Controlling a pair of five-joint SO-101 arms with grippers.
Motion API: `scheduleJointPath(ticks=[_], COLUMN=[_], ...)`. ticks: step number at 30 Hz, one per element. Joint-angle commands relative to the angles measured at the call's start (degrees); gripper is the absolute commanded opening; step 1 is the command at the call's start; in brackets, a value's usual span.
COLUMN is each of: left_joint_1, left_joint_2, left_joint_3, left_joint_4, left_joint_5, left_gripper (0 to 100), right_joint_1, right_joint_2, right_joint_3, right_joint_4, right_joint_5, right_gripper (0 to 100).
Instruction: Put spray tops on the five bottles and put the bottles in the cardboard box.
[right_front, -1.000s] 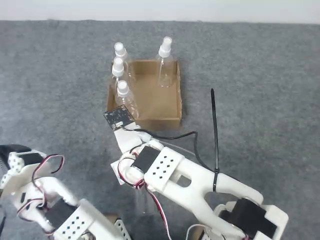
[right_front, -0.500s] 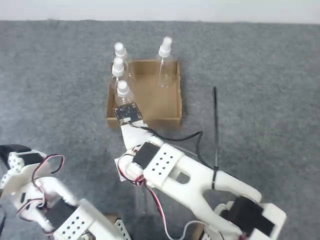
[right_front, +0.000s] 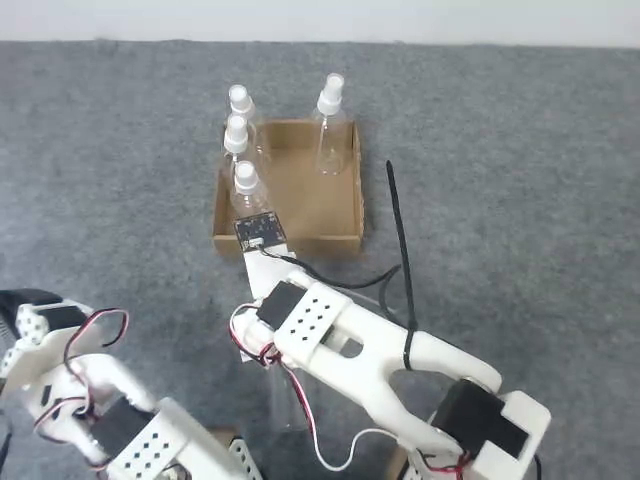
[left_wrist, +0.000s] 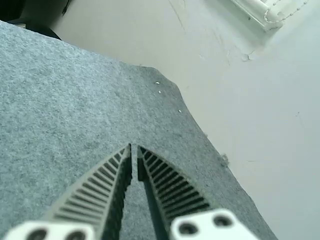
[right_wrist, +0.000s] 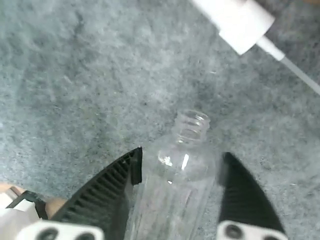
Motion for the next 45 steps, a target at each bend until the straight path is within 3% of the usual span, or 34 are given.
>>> scheduleJointPath(ticks=[1, 22, 30, 37, 45], left_joint_1=[0.2, 0.2, 0.1, 0.2, 0.2], left_joint_2=[-1.0, -1.0, -1.0, -0.9, -0.9], left_joint_3=[-0.7, -0.7, -0.7, -0.7, -0.7], left_joint_4=[-1.8, -1.8, -1.7, -1.7, -1.7], left_joint_5=[-0.2, -0.2, -0.3, -0.3, -0.3], left_gripper=[1, 1, 1, 1, 1], right_joint_1=[0.3, -0.7, -2.2, -2.5, -2.2], right_joint_2=[-0.3, 3.4, 4.2, 4.2, 3.6], right_joint_3=[-3.3, -2.5, -7.0, -7.0, -6.9], right_joint_4=[-0.8, -0.3, 7.3, 7.8, 7.9], right_joint_5=[-0.6, -0.9, -2.3, -1.9, 3.6], right_gripper=[17.6, 19.5, 23.6, 19.1, 12.5])
